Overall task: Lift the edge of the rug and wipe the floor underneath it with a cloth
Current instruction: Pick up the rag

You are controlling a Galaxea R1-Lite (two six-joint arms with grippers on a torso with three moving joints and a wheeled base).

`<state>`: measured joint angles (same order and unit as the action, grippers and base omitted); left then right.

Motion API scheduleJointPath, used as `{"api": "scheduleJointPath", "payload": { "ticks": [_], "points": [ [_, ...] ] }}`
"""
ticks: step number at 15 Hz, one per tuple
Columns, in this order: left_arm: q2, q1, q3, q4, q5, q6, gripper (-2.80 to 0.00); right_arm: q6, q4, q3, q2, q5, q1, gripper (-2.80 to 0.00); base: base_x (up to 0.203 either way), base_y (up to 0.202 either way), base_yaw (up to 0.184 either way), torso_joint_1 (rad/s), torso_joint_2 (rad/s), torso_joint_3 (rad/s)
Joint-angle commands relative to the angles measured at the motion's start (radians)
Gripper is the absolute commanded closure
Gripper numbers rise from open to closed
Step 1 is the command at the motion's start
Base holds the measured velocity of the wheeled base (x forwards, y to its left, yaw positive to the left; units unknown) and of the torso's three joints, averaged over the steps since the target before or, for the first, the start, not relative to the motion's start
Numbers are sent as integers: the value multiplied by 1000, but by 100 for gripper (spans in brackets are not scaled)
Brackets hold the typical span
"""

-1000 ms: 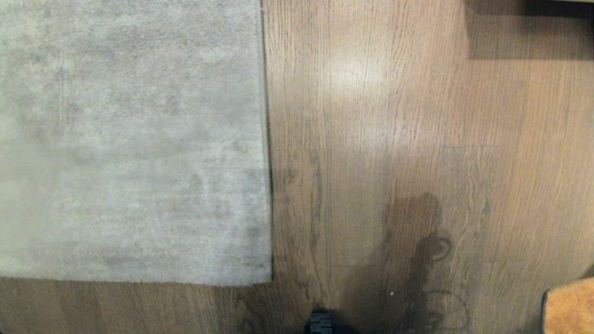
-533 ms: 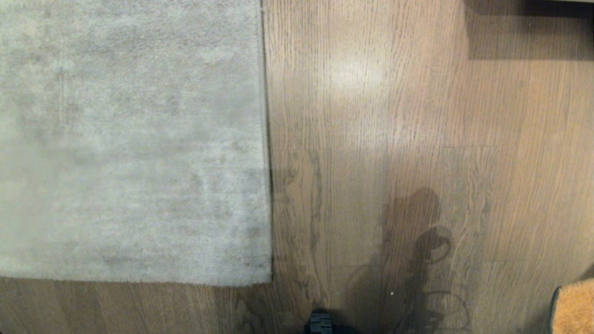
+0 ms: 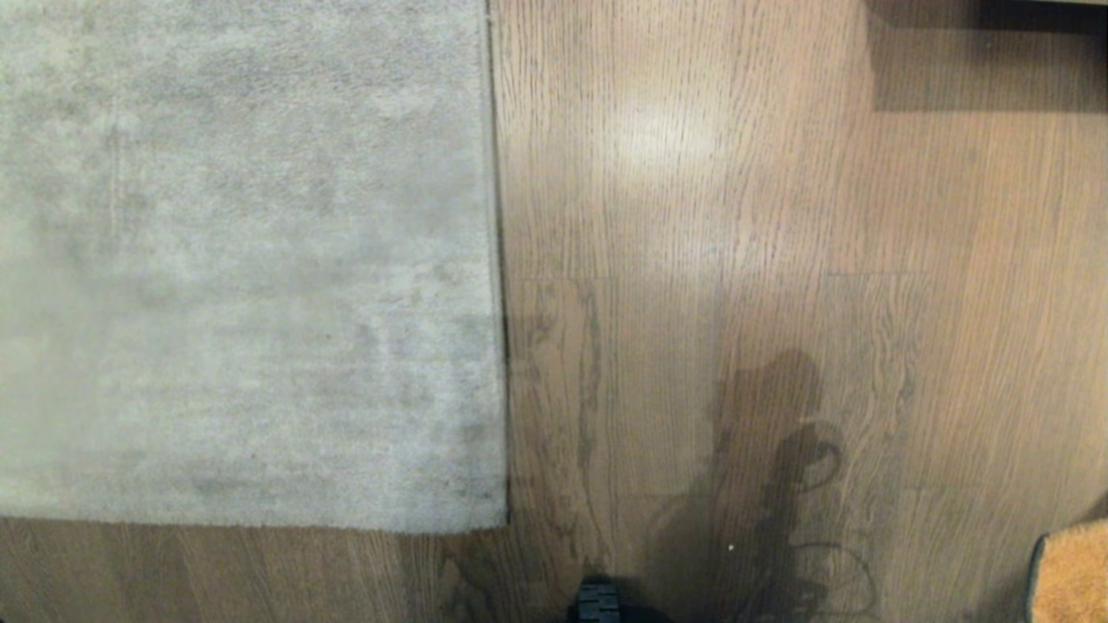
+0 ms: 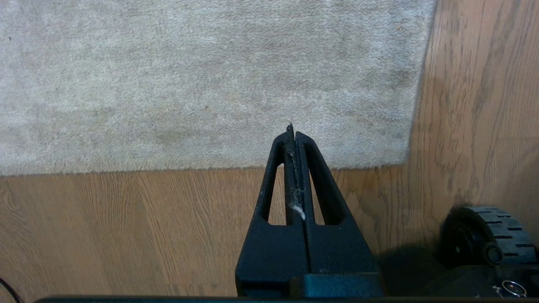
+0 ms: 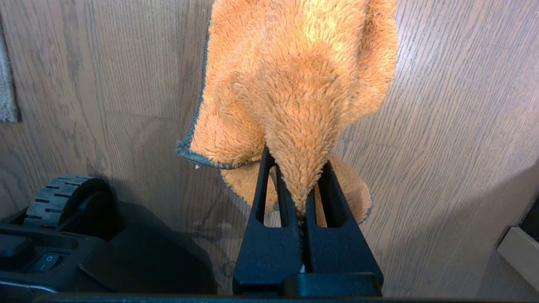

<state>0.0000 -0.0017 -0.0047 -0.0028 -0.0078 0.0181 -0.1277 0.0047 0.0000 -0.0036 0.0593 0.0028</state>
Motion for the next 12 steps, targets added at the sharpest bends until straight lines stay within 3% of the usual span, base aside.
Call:
{"api": "scheduleJointPath", "payload": {
  "ticks": [1, 12],
  "points": [
    [0, 0, 0, 0, -1, 0, 0, -1, 0, 0, 4, 1, 0, 0, 0, 0, 0, 0, 0, 0],
    [0, 0, 0, 0, 0, 0, 0, -1, 0, 0, 4, 1, 0, 0, 0, 0, 0, 0, 0, 0]
  ]
}}
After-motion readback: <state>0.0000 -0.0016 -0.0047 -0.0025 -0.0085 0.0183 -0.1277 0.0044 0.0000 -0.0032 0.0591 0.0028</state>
